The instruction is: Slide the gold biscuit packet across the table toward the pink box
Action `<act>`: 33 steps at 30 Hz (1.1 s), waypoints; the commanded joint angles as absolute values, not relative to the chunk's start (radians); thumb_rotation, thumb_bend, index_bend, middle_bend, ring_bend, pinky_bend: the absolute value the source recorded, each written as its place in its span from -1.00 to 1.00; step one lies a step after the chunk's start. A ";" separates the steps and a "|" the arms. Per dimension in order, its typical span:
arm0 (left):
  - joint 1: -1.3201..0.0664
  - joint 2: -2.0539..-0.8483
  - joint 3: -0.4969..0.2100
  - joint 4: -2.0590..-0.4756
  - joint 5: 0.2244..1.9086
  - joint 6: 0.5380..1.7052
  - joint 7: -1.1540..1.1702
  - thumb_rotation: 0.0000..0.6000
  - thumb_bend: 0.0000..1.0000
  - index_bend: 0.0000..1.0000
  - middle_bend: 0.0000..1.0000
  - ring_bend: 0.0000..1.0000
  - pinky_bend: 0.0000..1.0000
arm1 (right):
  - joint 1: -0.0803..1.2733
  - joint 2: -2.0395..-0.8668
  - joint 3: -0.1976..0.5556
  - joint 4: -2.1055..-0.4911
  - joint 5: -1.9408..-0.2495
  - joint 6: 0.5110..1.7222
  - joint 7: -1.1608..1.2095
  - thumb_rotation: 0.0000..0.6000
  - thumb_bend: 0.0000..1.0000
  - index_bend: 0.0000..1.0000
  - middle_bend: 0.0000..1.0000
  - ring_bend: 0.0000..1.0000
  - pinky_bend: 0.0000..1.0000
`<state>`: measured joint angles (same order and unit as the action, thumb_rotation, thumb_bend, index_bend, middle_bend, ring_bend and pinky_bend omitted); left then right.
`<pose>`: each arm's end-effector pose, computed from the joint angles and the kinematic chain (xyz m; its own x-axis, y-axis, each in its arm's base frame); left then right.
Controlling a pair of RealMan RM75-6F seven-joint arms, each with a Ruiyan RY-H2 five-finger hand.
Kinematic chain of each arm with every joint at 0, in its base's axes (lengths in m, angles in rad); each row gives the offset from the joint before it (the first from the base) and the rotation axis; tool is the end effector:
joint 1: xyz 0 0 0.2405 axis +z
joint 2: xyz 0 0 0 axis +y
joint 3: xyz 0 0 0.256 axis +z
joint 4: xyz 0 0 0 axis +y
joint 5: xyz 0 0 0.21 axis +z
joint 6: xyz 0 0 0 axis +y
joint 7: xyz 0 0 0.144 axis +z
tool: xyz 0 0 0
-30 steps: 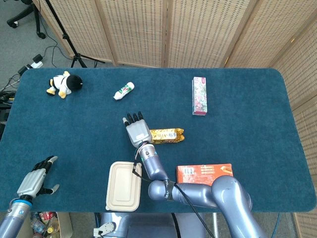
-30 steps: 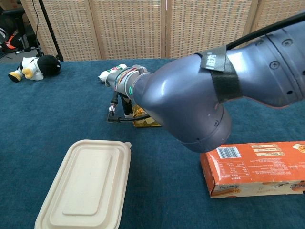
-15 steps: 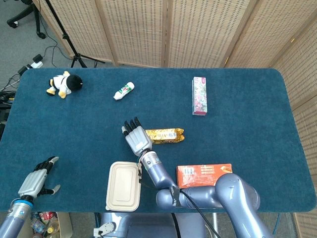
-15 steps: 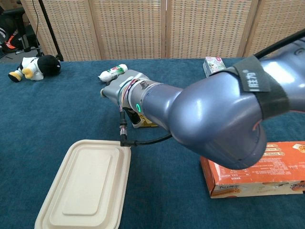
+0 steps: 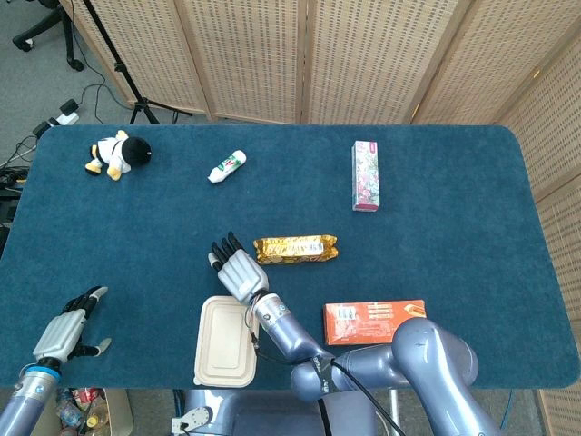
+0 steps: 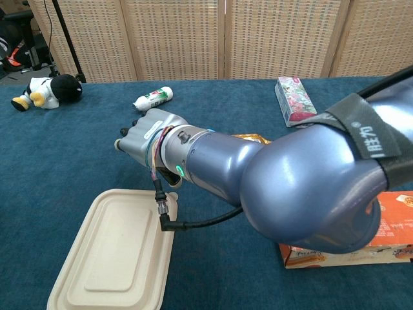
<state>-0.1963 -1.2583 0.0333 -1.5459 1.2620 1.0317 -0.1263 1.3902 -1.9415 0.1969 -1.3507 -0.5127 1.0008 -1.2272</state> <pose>-0.3459 0.1792 0.0601 0.1102 0.4626 0.8797 0.9593 0.1821 -0.2159 0.0520 -0.3205 -0.1371 0.8720 0.0385 0.4880 -0.3448 -0.6594 0.6681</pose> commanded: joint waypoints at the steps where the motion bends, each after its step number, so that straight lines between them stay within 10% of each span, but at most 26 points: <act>1: -0.197 -1.257 0.034 -1.546 1.263 1.029 -0.129 1.00 -0.39 -1.00 -1.00 -1.00 -1.00 | 1.390 -1.952 0.193 -1.330 -0.504 0.991 -1.224 1.00 -0.48 -0.88 -1.00 -1.00 -1.00; 33: -0.197 -1.254 0.035 -1.552 1.263 1.029 -0.134 1.00 -0.39 -1.00 -1.00 -1.00 -1.00 | 1.348 -1.920 0.156 -1.257 -0.463 0.962 -1.238 1.00 -0.48 -0.84 -1.00 -1.00 -1.00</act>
<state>-0.1969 -1.2539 0.0350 -1.5520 1.2627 1.0290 -0.1336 1.3481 -1.9197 0.1559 -1.2567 -0.4628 0.9622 -1.2381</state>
